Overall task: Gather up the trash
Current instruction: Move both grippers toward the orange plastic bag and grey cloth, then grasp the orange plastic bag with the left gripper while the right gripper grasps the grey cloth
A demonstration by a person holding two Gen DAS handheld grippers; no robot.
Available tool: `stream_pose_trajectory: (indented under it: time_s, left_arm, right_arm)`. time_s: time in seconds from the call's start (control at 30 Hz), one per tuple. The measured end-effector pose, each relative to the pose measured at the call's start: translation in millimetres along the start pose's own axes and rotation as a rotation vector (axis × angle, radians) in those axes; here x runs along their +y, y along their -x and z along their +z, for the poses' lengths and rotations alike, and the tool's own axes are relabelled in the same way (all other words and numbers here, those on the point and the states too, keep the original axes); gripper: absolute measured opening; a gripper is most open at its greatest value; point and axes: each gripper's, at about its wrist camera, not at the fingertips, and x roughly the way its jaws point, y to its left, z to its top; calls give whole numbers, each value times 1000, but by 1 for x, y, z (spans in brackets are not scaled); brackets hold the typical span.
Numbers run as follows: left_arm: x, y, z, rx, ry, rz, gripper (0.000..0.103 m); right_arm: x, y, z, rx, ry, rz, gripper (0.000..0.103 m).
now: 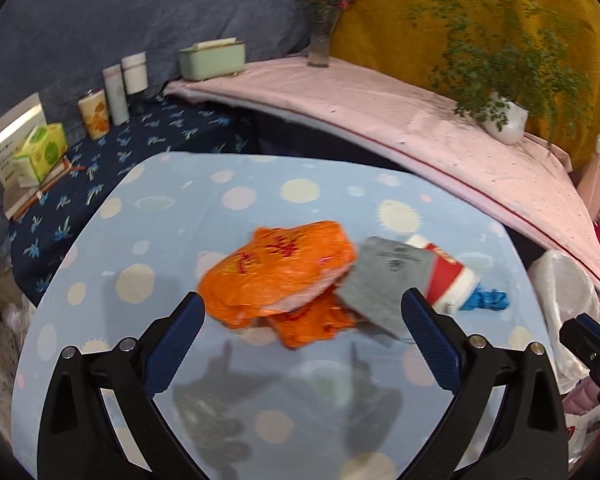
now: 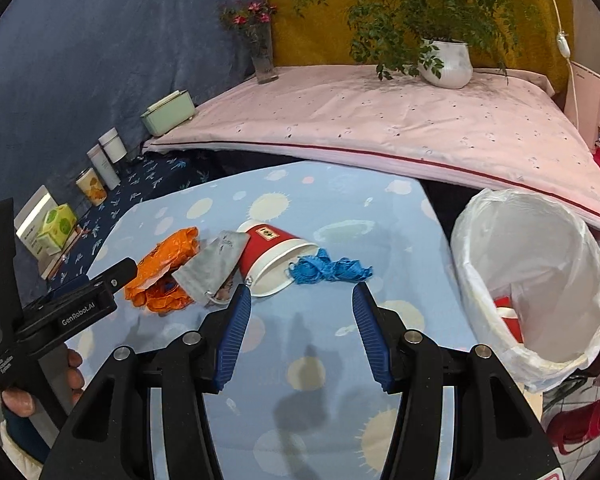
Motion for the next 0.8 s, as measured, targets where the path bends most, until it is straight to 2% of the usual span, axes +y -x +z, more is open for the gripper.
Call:
stream_pose_trajectory:
  time_s: [0.13,0.3,0.37,0.47,0.57,0.7,0.77,0.8]
  left_arm:
    - [25,-21,3,38,10,-1,94]
    - [45,-47,10,91,43,-64,93]
    - [47,-56,12,104,46,-87,92]
    - [49,-67,15,134,58,-139,83]
    - [46,-75,17,154,61,-180,67]
    - [43,-78,17,171,50,-229,31]
    - [42,-77,16,172,44,-246,22]
    - [43,-76,16,173,46,-252,14]
  right_arm:
    - [23,-23,-1,28,15,15,52]
    - [47,-56,1,63,28,31,52]
    - [54,-70,3,73,30,32,52]
    - [63,-89,5,92,32,23,52]
    - [67,-108,5,121,31,18,52]
    - [69,-125,4,150,23,31,52]
    - [71,-130,2,158,20,39,49]
    - [72,-132,2,164,20,48,47]
